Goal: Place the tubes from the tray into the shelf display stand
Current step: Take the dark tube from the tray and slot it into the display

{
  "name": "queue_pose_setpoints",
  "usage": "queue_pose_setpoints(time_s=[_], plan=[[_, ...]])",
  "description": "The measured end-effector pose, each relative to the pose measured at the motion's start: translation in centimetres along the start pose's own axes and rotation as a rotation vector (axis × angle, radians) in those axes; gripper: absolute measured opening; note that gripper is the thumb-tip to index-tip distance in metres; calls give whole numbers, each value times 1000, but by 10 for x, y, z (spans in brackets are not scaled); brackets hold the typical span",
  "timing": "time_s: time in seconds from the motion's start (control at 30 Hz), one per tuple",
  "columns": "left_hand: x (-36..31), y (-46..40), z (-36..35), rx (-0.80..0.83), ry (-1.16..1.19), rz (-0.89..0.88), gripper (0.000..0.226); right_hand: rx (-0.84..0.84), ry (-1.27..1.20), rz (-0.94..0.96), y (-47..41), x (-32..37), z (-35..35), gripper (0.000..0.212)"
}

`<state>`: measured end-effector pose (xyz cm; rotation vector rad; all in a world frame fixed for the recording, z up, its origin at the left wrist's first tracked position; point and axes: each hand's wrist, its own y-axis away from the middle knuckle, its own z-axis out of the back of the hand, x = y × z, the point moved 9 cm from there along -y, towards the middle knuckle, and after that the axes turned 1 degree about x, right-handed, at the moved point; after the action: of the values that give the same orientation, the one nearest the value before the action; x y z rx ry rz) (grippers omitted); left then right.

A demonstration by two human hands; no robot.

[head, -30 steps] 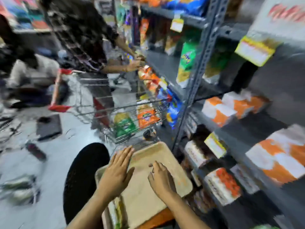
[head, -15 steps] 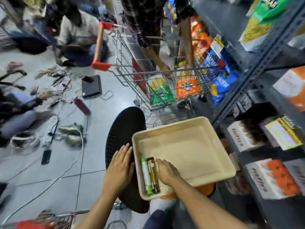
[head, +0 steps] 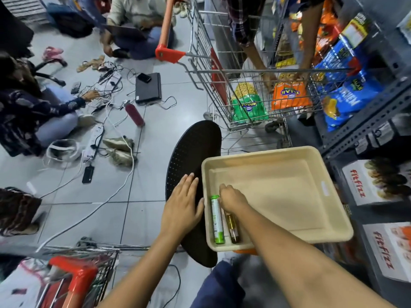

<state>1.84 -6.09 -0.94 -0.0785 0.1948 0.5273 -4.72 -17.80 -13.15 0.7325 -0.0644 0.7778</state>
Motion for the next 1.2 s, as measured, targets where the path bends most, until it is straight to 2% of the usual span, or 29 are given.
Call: queue_pose_setpoints(time_s=[0.23, 0.4, 0.5, 0.73, 0.83, 0.93, 1.0, 1.07, 1.13, 1.2], plan=[[1, 3, -4, 25, -43, -16, 61, 31, 26, 20, -8, 3, 13, 26], [0, 0, -4, 12, -49, -18, 61, 39, 28, 35, -8, 19, 16, 36], [1, 0, -6, 19, -50, -21, 61, 69, 47, 30, -4, 22, 17, 35], [5, 3, -9, 32, -31, -3, 65, 130, 54, 63, 33, 7, 63, 33], [6, 5, -10, 35, -62, -11, 67, 46, 80, 114, 67, 7, 112, 28], [4, 5, -8, 42, -74, -36, 66, -96, 149, 179, 123, 14, 184, 28], [5, 9, -10, 48, -68, -69, 68, -194, 156, 194, 171, 12, 234, 22], [-2, 8, -14, 50, -40, -189, 70, -301, 163, 200, 215, 7, 284, 19], [-29, -6, -9, -15, -59, -391, 60, -416, 184, 199, 271, -1, 335, 24], [-77, -37, 13, -113, -72, -521, 59, -494, 212, 168, 332, -10, 383, 30]])
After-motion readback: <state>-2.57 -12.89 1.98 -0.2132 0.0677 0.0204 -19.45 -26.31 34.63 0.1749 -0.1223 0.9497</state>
